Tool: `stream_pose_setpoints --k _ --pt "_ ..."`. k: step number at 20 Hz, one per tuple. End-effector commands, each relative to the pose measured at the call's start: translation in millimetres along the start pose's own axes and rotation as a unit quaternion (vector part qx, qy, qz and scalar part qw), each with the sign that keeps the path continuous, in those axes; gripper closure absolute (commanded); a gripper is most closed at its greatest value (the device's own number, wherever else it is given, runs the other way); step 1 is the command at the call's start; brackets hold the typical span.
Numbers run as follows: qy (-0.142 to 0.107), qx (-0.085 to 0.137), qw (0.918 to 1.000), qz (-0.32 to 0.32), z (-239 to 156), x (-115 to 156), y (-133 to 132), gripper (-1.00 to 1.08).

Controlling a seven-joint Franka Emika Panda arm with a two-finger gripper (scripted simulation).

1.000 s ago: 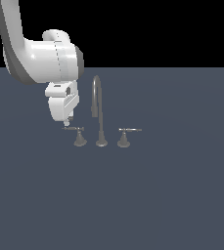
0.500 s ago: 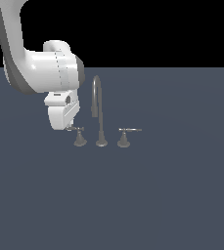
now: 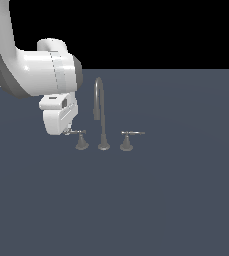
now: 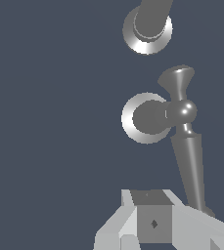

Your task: Turn on the faucet by rotating a designated handle.

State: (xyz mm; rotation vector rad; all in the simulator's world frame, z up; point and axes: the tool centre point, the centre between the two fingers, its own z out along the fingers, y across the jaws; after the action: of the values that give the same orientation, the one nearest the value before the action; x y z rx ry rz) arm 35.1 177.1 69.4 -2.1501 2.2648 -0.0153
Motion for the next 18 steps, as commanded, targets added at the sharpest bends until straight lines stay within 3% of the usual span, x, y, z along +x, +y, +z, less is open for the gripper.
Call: stream_pose_setpoints --k 1,14,15,16,18 --pt "0.001 -0.005 1.0000 -0.002 2 1 10 1.08" --pt "0.003 -0.010 0.9999 0.000 3 12 52 1.08" --pt "0.003 -0.010 0.9999 0.000 3 12 52 1.08" --pt "-0.003 -0.006 0.9997 -0.024 0 -7 52 1.08" --pt "-0.002 -0.007 0.9998 -0.020 1 2 55 1.08"
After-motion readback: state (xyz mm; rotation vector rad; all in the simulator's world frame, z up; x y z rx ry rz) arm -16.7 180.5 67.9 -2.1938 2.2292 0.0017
